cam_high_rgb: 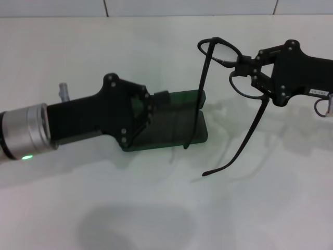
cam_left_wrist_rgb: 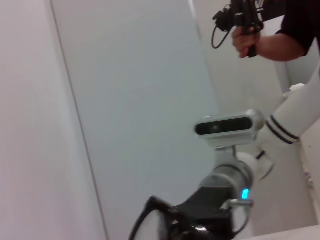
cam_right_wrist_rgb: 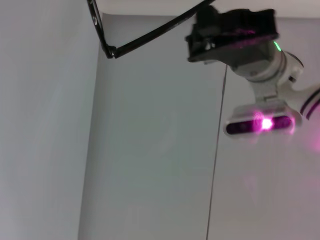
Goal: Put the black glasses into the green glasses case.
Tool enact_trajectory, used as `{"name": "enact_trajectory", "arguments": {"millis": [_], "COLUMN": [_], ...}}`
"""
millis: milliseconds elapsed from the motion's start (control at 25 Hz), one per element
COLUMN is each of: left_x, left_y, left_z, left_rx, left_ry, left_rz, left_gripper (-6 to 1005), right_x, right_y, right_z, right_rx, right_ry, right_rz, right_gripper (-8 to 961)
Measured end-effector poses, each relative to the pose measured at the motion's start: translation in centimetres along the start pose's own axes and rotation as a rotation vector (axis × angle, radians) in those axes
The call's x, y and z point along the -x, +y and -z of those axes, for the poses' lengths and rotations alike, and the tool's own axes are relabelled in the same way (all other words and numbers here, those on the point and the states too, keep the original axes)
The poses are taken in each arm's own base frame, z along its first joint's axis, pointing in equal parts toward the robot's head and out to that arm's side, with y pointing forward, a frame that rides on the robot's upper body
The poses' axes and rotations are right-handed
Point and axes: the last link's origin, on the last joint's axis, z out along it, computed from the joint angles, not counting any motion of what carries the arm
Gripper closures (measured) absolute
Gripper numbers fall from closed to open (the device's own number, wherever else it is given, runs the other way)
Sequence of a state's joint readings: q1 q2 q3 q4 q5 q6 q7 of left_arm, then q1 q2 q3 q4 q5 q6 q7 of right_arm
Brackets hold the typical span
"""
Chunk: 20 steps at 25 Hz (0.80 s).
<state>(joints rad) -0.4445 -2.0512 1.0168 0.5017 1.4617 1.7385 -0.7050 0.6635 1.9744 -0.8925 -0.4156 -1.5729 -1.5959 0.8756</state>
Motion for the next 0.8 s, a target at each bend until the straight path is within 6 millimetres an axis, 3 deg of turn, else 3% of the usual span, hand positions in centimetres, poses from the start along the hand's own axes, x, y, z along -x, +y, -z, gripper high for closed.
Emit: {"name": "enact_trajectory", "arguments": {"millis": [280, 800], "left_x": [-0.3, 0.0], "left_y": [0.9, 2.2], "left_z": [0.3, -1.1], "left_rx": [0.037, 0.142], "left_ry": [0.027, 0.037], "left_rz": [0.011, 0.070], "left_gripper": [981, 979], "right_x": [-0.2, -0.5], "right_y": [0.1, 1.2], "right_z": [-0.4, -1.4], "right_rx": [-0.002, 0.007], "right_ry": [0.004, -0.029], "right_rz": [0.061, 0.094], "right_gripper": [895, 895]}}
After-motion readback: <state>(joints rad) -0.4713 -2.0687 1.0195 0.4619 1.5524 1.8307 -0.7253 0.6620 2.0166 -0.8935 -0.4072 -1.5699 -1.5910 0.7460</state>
